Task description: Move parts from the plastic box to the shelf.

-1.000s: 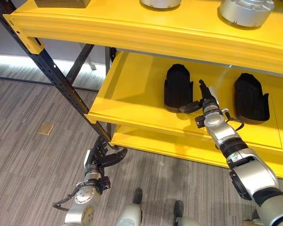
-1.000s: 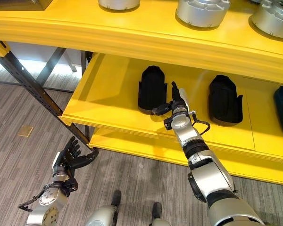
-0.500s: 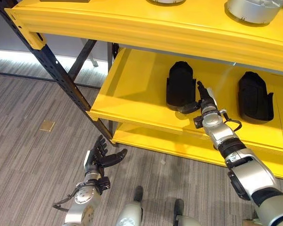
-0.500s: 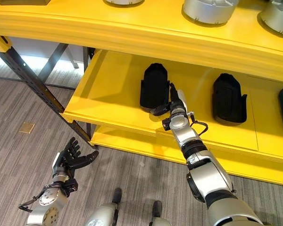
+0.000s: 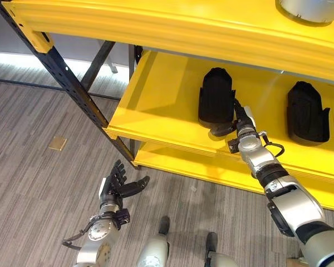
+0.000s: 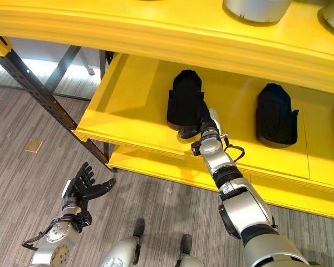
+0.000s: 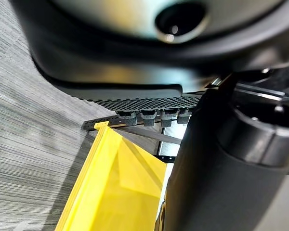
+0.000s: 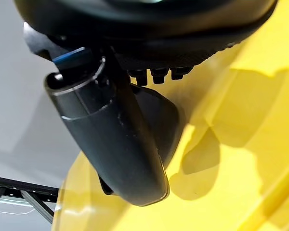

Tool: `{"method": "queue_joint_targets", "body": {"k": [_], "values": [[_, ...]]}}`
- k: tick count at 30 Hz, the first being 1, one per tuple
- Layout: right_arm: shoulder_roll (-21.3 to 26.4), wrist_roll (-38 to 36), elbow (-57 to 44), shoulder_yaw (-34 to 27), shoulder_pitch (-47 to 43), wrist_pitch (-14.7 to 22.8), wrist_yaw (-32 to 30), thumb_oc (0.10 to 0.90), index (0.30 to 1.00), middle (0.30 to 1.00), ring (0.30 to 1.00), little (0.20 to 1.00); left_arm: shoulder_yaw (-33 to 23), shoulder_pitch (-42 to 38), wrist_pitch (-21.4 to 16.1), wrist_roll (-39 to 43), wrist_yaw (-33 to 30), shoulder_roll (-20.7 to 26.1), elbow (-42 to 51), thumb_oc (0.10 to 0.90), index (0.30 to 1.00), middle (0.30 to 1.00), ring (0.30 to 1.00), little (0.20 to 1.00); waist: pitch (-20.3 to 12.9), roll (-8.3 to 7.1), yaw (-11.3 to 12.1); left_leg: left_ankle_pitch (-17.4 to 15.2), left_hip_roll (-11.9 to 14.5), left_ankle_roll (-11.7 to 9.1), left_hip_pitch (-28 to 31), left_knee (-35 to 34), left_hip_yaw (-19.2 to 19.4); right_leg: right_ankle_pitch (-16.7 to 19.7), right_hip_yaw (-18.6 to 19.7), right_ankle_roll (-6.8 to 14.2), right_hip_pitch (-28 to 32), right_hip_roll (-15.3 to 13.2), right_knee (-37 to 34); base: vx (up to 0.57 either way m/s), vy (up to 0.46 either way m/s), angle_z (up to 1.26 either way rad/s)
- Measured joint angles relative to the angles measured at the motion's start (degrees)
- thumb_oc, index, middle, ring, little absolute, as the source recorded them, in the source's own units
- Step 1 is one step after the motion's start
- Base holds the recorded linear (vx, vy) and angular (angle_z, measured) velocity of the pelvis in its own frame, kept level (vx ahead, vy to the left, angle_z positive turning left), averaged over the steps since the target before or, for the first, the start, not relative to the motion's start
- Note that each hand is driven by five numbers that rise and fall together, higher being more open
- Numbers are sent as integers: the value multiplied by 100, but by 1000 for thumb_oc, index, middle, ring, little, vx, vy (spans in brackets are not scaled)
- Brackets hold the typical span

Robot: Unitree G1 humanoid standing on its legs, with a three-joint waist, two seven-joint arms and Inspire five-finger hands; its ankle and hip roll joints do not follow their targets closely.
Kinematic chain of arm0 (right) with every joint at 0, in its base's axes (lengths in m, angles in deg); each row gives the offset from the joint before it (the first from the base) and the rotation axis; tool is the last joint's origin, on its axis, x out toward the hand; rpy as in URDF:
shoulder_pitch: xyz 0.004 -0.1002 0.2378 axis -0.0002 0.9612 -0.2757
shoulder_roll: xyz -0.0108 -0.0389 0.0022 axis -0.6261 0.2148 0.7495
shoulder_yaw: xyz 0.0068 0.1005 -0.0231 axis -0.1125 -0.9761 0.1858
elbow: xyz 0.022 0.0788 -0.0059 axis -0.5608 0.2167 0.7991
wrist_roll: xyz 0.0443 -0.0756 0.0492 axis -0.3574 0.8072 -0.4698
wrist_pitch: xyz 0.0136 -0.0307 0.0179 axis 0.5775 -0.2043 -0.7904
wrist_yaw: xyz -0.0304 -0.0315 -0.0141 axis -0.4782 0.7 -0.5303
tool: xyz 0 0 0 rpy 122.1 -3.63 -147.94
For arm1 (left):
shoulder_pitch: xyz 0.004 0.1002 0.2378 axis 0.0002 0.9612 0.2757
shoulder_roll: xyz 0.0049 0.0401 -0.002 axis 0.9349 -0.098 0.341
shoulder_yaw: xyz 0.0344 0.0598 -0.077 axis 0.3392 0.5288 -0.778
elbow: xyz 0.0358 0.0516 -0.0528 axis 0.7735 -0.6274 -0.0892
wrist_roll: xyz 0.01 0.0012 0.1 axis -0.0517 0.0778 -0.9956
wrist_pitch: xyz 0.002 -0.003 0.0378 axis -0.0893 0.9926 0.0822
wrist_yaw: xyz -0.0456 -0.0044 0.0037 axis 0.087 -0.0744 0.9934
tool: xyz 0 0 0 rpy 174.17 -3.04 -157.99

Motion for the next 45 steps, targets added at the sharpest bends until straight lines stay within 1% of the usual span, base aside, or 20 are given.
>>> {"method": "queue_joint_targets", "body": {"k": [2, 10, 18, 27, 37, 45], "values": [[-2, 1, -1, 0, -4, 11, -3, 900, 1000, 1000, 1000, 1000, 0, -23, -2, 0, -1, 0, 0, 900, 1000, 1000, 1000, 1000, 77, 0, 1, -1, 0, 0, -11, 21, -3, -5, 0, -1, -12, 0, 22, 0, 0, 0], [-10, 1, -5, -1, -46, 86, -138, 900, 1000, 1000, 1000, 1000, -1, -42, -4, 6, -12, 1, 0, 900, 1000, 1000, 1000, 1000, 152, 27, 17, -2, -8, -1, -99, 90, -37, -123, -17, -8, -167, -18, 272, -2, 2, 1], [-9, -1, -9, -1, -87, 99, -233, 900, 1000, 1000, 1000, 1000, -1, -62, -10, 9, -27, 1, 0, 900, 1000, 1000, 1000, 1000, 165, 37, 32, -3, -8, -1, -205, 163, -60, -223, -21, -17, -341, -27, 515, 0, 0, 0], [-5, -94, -9, -1, -115, 99, -264, 900, 1000, 1000, 1000, 1000, -2, -84, -12, 11, -32, 1, 0, 900, 1000, 1000, 1000, 1000, 167, 37, 102, -3, -7, -2, -274, 202, -71, -322, -11, -29, -498, -36, 742, 0, 0, 0], [0, -90, -12, 0, -128, 94, -286, 900, 1000, 1000, 1000, 1000, -2, -110, -12, 12, -47, 1, 0, 900, 1000, 1000, 1000, 1000, 170, 31, 117, -3, -6, -2, -283, 230, -72, -329, -6, -31, -511, -37, 777, 0, 0, 0], [48, -76, -43, 3, -127, 82, -174, 900, 1000, 1000, 1000, 1000, -2, -204, -12, 12, -121, 1, -1, 900, 1000, 1000, 1000, 1000, 182, -1, 63, -2, 0, 0, -241, 233, -52, -328, 14, -29, -491, -37, 793, 0, 0, 0]]}}
